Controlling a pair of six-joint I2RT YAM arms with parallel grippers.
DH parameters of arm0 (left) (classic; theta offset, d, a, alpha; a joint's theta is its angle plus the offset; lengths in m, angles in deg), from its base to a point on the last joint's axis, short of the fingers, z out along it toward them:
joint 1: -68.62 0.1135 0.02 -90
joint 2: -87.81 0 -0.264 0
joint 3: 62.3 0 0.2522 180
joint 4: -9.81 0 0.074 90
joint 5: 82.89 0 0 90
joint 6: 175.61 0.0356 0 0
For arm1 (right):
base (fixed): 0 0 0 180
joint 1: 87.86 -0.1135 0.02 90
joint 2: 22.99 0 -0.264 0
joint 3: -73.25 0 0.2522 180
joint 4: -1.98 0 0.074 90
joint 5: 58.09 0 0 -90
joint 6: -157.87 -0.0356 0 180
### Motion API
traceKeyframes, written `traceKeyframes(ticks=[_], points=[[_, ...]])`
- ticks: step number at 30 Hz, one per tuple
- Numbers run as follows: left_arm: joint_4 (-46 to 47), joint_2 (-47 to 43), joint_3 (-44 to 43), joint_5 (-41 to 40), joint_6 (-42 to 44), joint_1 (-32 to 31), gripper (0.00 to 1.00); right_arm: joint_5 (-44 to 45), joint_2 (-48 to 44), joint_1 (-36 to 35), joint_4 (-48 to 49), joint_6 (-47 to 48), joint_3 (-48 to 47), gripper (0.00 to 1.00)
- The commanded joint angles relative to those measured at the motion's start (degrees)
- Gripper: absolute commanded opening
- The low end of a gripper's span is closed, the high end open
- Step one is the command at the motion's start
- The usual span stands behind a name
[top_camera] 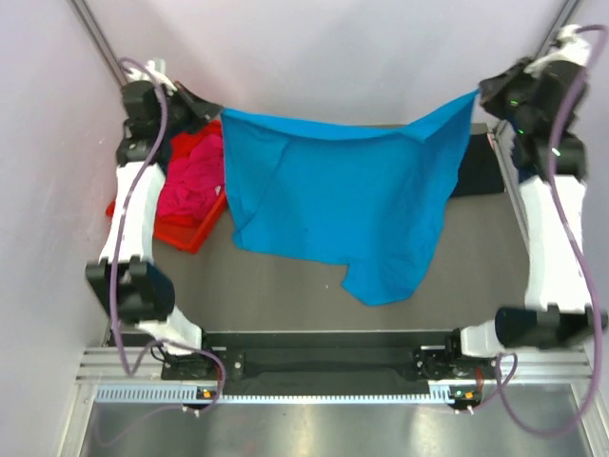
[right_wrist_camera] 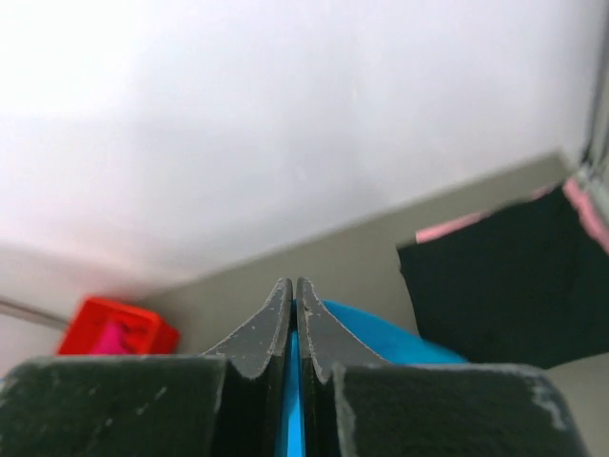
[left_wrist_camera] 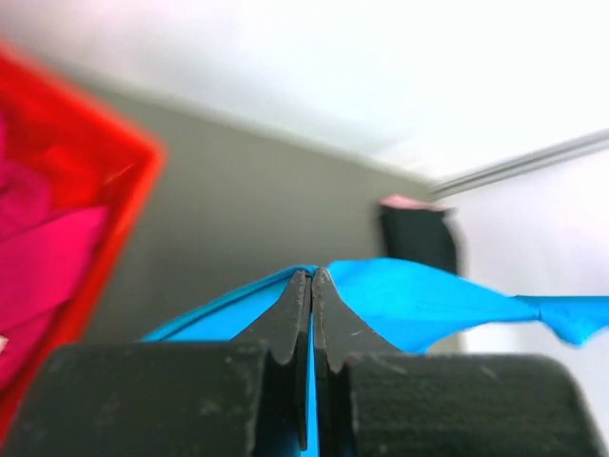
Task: Fold and stack the t-shirts
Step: Flatten the tshirt out
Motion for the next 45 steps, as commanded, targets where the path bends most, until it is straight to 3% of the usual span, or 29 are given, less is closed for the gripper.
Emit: traceKeyframes(ticks=[1,5,8,11,14,19,26,30,35,40,45], points=[[-0.3,-14.6,-2.6,2.4,-4.0,0.2,0.0,5.1,-12.4,0.8,-4.7,0.9,-5.0,0.0],[-0.4,-25.2,3.4,5.2,-7.8,-0.3,0.0,9.1,-21.2,1.0,-9.1,1.6,-4.7,0.0],[-3.6,-36.5,5.9,5.7,-6.0,-0.3,0.0,15.0,-28.9,1.0,-14.9,0.8,-4.6,0.0],[-14.4,-44.8,4.4,2.1,0.0,-0.3,0.0,19.1,-35.3,1.0,-21.5,0.0,-6.9,0.0],[-17.7,-51.9,5.9,-4.0,0.6,-4.1,0.0,19.2,-40.4,1.0,-26.2,0.4,-11.6,0.0],[-18.8,-56.1,5.0,-5.8,-2.7,-6.0,0.0,22.9,-47.9,0.6,-26.3,-0.3,-17.4,0.0],[-24.5,-48.9,-11.8,-7.3,-4.2,-6.1,0.0,26.4,-47.5,-4.7,-20.7,-1.6,-21.8,0.0],[-24.1,-45.4,-11.5,-8.8,-4.6,-6.1,0.0,26.4,-40.7,-6.8,-14.4,1.8,-19.7,0.0],[-18.9,-42.9,1.7,-12.1,-1.1,-6.1,0.0,25.7,-33.3,-9.2,-5.1,7.0,-9.7,0.0],[-9.5,-40.3,18.0,-14.4,1.2,-6.1,0.0,21.1,-29.7,-9.1,8.5,8.3,12.6,0.0],[2.3,-29.7,24.5,-18.2,3.8,-6.0,0.0,13.9,-19.3,-9.1,25.4,8.7,24.0,0.0]])
